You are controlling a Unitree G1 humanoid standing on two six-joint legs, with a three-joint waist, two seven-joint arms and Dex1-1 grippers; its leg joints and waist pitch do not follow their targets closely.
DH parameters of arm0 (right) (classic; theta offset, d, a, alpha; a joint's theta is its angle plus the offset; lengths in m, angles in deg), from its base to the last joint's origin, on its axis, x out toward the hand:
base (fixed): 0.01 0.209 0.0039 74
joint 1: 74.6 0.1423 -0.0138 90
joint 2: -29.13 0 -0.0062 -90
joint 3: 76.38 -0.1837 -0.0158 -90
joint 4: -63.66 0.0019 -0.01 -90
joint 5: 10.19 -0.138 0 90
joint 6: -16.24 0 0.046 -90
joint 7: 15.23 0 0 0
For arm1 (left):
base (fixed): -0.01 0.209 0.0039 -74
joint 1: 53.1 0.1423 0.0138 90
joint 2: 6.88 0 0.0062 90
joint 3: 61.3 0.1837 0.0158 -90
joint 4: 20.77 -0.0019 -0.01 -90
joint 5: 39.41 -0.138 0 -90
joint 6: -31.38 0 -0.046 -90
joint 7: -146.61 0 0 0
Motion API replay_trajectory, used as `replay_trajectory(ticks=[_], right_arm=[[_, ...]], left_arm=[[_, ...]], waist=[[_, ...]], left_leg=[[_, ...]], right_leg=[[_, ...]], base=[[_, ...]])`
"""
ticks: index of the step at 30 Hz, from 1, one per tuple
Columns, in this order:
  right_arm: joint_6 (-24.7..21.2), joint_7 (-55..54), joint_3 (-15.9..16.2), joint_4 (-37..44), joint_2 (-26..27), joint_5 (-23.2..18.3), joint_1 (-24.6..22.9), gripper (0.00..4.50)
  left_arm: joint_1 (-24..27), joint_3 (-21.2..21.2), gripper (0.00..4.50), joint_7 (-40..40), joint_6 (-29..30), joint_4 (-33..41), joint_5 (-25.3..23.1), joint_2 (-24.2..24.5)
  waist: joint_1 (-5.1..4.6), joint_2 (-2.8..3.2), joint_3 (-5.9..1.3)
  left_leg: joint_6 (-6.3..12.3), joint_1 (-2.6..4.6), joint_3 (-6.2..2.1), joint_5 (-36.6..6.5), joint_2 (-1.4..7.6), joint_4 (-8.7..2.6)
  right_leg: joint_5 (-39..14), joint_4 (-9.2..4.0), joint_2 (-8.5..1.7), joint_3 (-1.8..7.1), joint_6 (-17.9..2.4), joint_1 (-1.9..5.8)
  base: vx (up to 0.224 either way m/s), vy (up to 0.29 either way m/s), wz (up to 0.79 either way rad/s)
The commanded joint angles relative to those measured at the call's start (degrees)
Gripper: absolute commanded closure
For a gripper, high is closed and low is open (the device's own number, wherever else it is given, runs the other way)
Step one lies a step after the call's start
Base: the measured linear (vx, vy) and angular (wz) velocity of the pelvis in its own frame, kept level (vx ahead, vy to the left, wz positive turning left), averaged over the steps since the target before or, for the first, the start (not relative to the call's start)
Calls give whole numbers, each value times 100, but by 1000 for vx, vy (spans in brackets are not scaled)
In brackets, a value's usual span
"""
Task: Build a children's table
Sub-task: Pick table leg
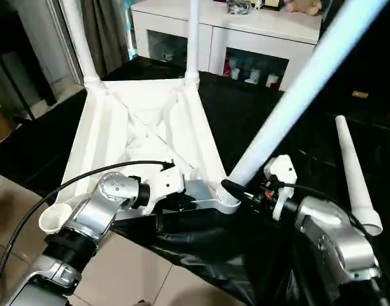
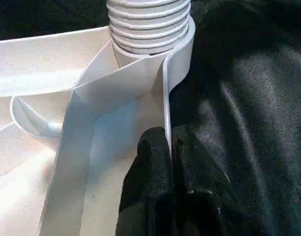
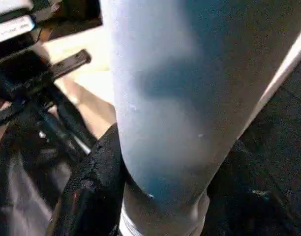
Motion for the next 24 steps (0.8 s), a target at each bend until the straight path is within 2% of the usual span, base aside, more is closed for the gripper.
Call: replay_trajectory(ticks=[1, 3, 6, 9, 11, 12, 16, 18, 23, 24], right_arm=[[-291, 163, 295, -395, -101, 238, -73, 260], [-343, 402, 419, -531, -174, 270, 52, 260], [-328, 603, 534, -770, -214, 342, 222, 260], [-215, 830, 614, -1115, -185, 383, 444, 261], [-173, 978, 659, -1249, -200, 369, 527, 261], [-160, 1087, 682, -1305, -215, 344, 562, 261], [-67, 1435, 777, -1476, -285, 351, 667, 261], [-4, 1613, 823, -1540, -331, 361, 704, 261], [124, 1938, 871, -1587, -431, 369, 715, 261], [136, 1982, 878, -1580, -450, 372, 709, 261]], left_arm=[[-113, -52, 450, -41, -77, 139, -15, 55], [-117, -34, 450, -62, -65, 159, -12, 53], [-122, -7, 450, -127, -56, 185, 5, 59], [-98, 24, 450, -252, -63, 255, 49, 89], [-83, 44, 450, -326, -64, 287, 77, 105], [-76, 57, 450, -367, -70, 307, 85, 118], [-69, 124, 450, -594, -132, 370, 104, 204], [-84, 144, 450, -688, -141, 395, 106, 238], [-176, 187, 450, -945, -186, 403, 147, 321], [-188, 197, 450, -989, -190, 412, 155, 339]], waist=[[-28, -15, -278], [-48, -50, -288], [-75, -40, -300], [-98, -59, -311], [-103, -62, -298], [-111, -80, -269], [-114, -89, -262], [-114, -94, -240], [-114, -92, -244], [-119, -94, -222]], left_leg=[[-28, 55, -108, -1403, 225, -466], [-12, 51, -108, -1378, 230, -465], [1, 54, -107, -1325, 234, -460], [-5, 59, -109, -1389, 238, -468], [7, 60, -105, -1400, 236, -471], [20, 53, -104, -1419, 239, -484], [65, 64, -101, -1393, 246, -487], [95, 66, -95, -1330, 248, -493], [165, 73, -88, -1160, 259, -503], [169, 72, -86, -1157, 263, -510]], right_leg=[[-1765, -615, -427, 245, -845, 170], [-1740, -608, -426, 240, -858, 173], [-1548, -593, -421, 237, -935, 173], [-1422, -577, -420, 224, -1025, 178], [-1374, -579, -420, 227, -1044, 176], [-1374, -591, -417, 228, -1047, 168], [-1272, -583, -417, 231, -1085, 169], [-1140, -578, -409, 226, -1112, 164], [-716, -550, -408, 215, -1240, 190], [-677, -553, -406, 216, -1252, 179]], base=[[0, 0, 0], [0, 0, 0], [0, 0, 0], [0, 0, 0], [0, 0, 0], [0, 0, 0], [0, 0, 0], [0, 0, 0], [0, 0, 0], [0, 0, 0]])
